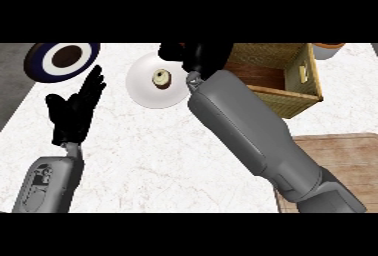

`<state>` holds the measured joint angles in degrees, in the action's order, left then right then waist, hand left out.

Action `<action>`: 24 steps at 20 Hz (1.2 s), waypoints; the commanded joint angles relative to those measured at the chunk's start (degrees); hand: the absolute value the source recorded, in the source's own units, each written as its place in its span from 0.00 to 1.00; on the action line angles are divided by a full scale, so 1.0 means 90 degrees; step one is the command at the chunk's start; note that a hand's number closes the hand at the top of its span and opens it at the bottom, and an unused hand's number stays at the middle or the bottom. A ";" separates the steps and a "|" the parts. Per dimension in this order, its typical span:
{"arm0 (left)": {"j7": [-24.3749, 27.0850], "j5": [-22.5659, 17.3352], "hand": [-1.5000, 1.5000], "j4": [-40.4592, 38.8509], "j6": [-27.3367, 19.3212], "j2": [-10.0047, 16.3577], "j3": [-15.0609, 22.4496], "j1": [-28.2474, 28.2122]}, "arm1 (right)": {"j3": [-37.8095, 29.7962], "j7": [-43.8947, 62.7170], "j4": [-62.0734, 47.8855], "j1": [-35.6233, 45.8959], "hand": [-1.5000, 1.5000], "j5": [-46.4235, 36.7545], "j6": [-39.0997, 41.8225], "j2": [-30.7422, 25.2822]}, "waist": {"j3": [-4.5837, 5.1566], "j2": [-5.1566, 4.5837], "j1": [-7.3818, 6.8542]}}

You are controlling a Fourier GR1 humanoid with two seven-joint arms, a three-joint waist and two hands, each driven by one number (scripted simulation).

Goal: Pick the bell pepper from the cutting board and place it in the basket

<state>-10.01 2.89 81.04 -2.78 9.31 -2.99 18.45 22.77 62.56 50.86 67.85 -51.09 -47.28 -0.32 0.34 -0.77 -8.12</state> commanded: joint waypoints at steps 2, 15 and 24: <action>0.0012 0.0115 0.50 0.0126 -0.0126 0.0003 0.0013 -0.0099 | -0.0369 0.1322 -0.0744 0.1001 1.00 -0.0329 -0.0889 0.0034 | -0.0008 0.0020 0.0056; -0.0039 -0.0080 0.50 0.0264 -0.0026 0.0216 -0.0275 -0.0240 | -0.1490 0.1765 -0.3488 0.2991 1.00 -0.1105 -0.0299 0.0034 | -0.0009 -0.0004 0.0347; 0.0188 -0.0156 0.50 0.0129 0.0071 0.0295 -0.0409 -0.0434 | -0.2115 0.1269 -0.4612 0.3265 1.00 -0.0876 0.0005 -0.0226 | -0.0014 -0.0066 0.0440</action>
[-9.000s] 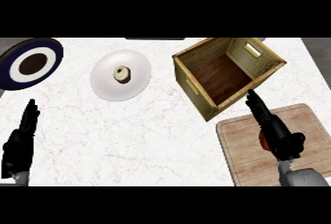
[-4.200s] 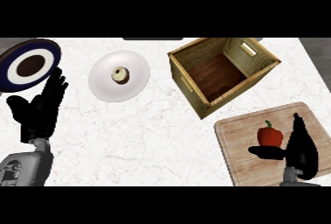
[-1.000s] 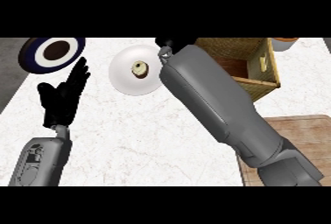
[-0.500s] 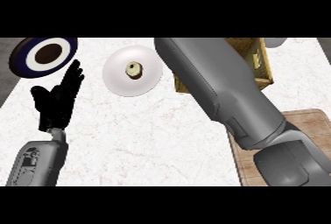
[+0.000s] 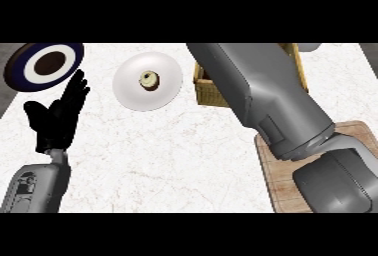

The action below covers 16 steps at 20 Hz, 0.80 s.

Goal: Pick the bell pepper from the cutting board and place it in the basket

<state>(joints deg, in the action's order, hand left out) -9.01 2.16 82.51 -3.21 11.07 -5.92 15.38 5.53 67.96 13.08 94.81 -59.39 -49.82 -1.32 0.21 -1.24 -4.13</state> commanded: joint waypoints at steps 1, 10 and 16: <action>-0.0021 -0.0088 0.50 -0.0003 0.0034 -0.0007 -0.0056 0.0028 | -0.0173 0.0614 -0.0444 -0.0166 1.00 0.0016 -0.0227 0.0140 | -0.0006 -0.0001 0.0073; 0.0055 -0.0066 0.50 0.0118 0.0119 0.0027 -0.0035 -0.0278 | -0.0540 0.0171 -0.0770 -0.0415 1.00 0.0245 -0.0377 -0.0049 | -0.0013 0.0020 0.0118; 0.0208 -0.0182 0.50 0.0042 0.0230 0.0156 -0.0225 -0.0307 | -0.0844 -0.0217 -0.0512 -0.0722 1.00 0.0532 -0.0781 -0.0033 | -0.0015 0.0030 0.0177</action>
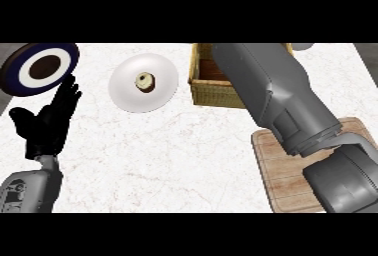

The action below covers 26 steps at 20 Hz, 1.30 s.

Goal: Pick the bell pepper from the cutting board and place it in the basket

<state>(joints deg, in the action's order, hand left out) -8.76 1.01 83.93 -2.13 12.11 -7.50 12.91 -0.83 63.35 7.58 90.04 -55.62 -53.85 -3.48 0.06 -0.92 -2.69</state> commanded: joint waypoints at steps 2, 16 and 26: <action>0.0178 0.0131 0.50 -0.0044 -0.0116 -0.0138 0.0072 -0.0158 | -0.0195 -0.0015 0.0319 -0.0207 1.00 0.0192 -0.0146 0.0046 | -0.0002 0.0036 0.0089; -0.0341 0.0072 0.50 0.0368 -0.0129 -0.0067 0.0053 -0.0038 | 0.1520 -0.0673 -0.0702 0.0009 1.00 -0.1470 0.3075 -0.0356 | -0.0003 0.0040 0.0057; 0.0181 0.0260 0.50 -0.0052 -0.0154 -0.0219 0.0195 0.0007 | 0.1067 -0.0503 -0.0839 0.0100 1.00 -0.1002 0.4273 -0.0611 | 0.0004 -0.0060 -0.0057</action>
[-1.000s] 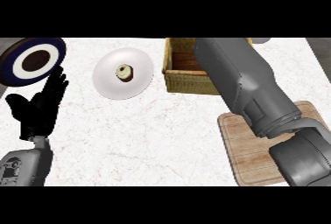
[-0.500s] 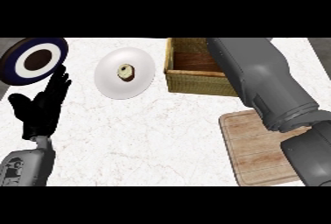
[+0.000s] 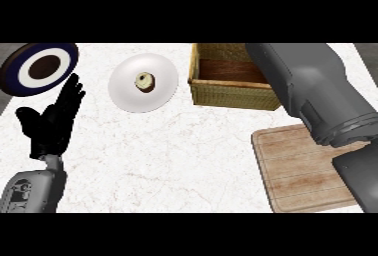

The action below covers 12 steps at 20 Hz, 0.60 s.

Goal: Pick the bell pepper from the cutting board and place it in the basket

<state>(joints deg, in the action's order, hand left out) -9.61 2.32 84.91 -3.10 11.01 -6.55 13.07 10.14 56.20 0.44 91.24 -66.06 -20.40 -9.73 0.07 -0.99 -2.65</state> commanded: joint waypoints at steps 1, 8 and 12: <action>0.0036 0.0008 0.50 0.0102 0.0050 0.0064 -0.0013 -0.0078 | -0.0269 0.0207 -0.0047 -0.0017 1.00 0.0282 0.0758 0.0086 | -0.0002 -0.0006 -0.0056; -0.0015 0.0158 0.50 0.0031 -0.0150 -0.0093 0.0067 0.0013 | -0.0346 -0.0097 0.0294 -0.0506 1.00 0.0385 0.0678 -0.0144 | -0.0005 -0.0010 -0.0002; 0.0055 -0.0001 0.50 0.0100 0.0010 0.0009 -0.0069 -0.0141 | -0.0245 -0.0138 0.0444 -0.0691 1.00 0.0273 0.0723 -0.0223 | -0.0005 0.0019 0.0030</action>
<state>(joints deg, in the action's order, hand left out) -9.47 2.36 85.26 -3.09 10.93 -6.84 12.81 7.58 54.74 3.08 86.64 -63.22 -14.31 -11.19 0.03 -0.94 -2.50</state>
